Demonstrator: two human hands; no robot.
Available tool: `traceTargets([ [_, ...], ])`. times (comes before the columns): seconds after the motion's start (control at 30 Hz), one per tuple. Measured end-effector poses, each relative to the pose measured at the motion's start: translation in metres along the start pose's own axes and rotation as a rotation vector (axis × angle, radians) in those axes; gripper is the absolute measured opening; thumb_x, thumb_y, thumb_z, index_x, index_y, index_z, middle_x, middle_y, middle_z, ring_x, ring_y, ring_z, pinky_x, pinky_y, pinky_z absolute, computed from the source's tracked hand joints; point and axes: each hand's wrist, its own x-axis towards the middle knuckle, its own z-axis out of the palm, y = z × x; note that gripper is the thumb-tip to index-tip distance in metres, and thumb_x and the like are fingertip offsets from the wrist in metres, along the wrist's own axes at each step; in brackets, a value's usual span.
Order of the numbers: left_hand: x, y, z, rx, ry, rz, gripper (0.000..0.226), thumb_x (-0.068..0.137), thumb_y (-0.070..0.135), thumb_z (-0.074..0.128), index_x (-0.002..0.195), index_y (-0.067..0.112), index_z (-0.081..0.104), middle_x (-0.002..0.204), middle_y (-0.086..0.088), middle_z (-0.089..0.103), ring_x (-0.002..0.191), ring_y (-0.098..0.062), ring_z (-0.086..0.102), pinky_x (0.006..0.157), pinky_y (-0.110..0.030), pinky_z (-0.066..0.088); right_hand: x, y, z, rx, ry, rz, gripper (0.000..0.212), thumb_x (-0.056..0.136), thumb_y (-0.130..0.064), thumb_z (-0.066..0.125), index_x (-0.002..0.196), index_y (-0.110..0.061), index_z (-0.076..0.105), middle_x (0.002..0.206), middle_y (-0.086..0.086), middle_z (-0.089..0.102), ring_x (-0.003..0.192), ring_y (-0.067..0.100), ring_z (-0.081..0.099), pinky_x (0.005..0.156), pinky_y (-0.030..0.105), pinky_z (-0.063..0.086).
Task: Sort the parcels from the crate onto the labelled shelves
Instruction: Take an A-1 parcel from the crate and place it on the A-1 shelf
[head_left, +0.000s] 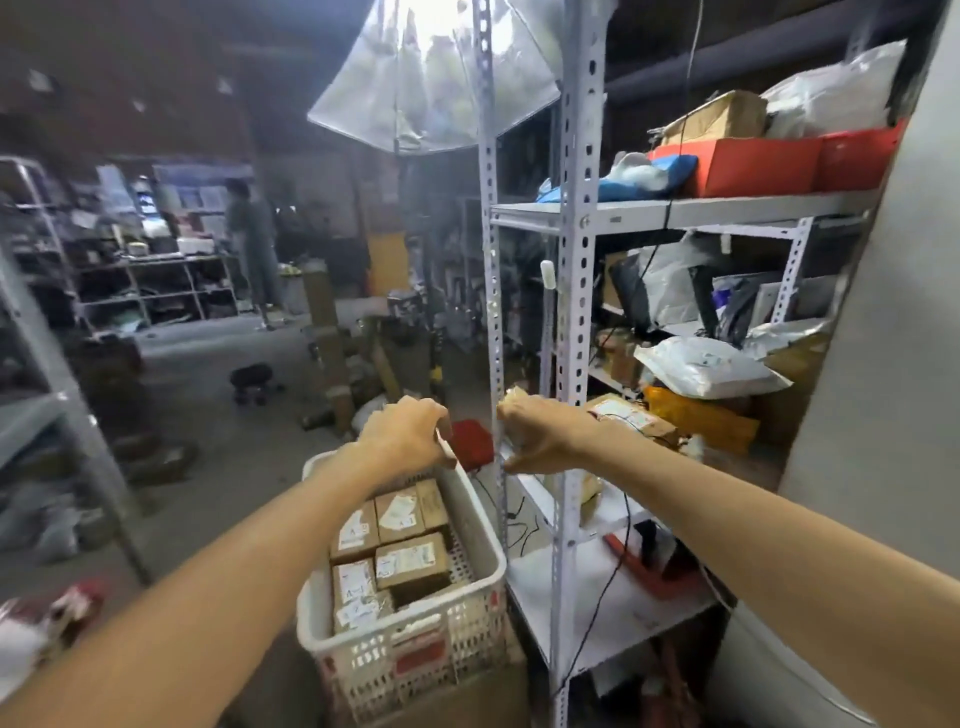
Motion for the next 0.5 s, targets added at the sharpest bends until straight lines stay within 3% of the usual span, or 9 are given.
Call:
traceTargets([
  [0.13,-0.013,-0.034,0.023,0.017,-0.035,-0.101,0.046,0.076,0.042,0.074,0.116,0.024,0.059,0.108,0.001,0.067,0.089,-0.016,0.063,0.065,-0.024,0.047,0.028,-0.008,0.036,0.123,-0.086,-0.103,0.028,0.079,-0.032,0.071,0.087,-0.029,0.043,0.079,-0.01,0.045,0.075,0.011,0.049,0.059,0.02,0.035],
  [0.2,-0.015,-0.052,0.032,0.008,-0.041,-0.141,0.045,0.076,0.041,0.074,0.115,0.024,0.06,0.103,0.005,0.065,0.08,-0.01,0.055,0.054,-0.016,0.036,0.046,-0.012,0.053,0.185,-0.145,-0.128,0.031,0.079,-0.027,0.071,0.102,-0.021,0.052,0.09,-0.005,0.052,0.085,0.013,0.053,0.062,0.018,0.041],
  [0.27,-0.012,-0.07,0.04,0.028,-0.06,-0.181,0.04,0.075,0.043,0.073,0.108,0.023,0.062,0.098,0.008,0.062,0.076,-0.008,0.048,0.049,-0.016,0.026,0.066,-0.015,0.067,0.222,-0.184,-0.143,0.045,0.08,-0.024,0.07,0.12,-0.014,0.052,0.111,0.003,0.057,0.099,0.018,0.056,0.077,0.026,0.052],
  [0.33,-0.005,-0.089,0.05,0.032,-0.09,-0.213,0.036,0.075,0.044,0.072,0.103,0.024,0.063,0.1,0.007,0.064,0.077,-0.008,0.049,0.05,-0.017,0.029,0.086,-0.019,0.079,0.219,-0.204,-0.162,0.046,0.08,-0.023,0.07,0.121,-0.011,0.053,0.119,0.007,0.058,0.106,0.023,0.057,0.086,0.035,0.054],
  [0.43,0.013,-0.123,0.068,0.009,-0.129,-0.26,0.034,0.075,0.045,0.073,0.103,0.027,0.064,0.097,0.009,0.064,0.08,-0.008,0.051,0.063,-0.024,0.04,0.122,-0.024,0.1,0.204,-0.243,-0.171,0.043,0.078,-0.025,0.071,0.115,-0.009,0.055,0.118,0.009,0.06,0.107,0.026,0.058,0.088,0.039,0.054],
  [0.5,0.027,-0.145,0.078,-0.005,-0.141,-0.269,0.034,0.074,0.043,0.073,0.102,0.027,0.064,0.099,0.008,0.065,0.08,-0.008,0.054,0.063,-0.024,0.042,0.145,-0.027,0.112,0.195,-0.259,-0.18,0.043,0.077,-0.025,0.072,0.113,-0.009,0.055,0.116,0.008,0.062,0.105,0.025,0.059,0.086,0.036,0.054],
])
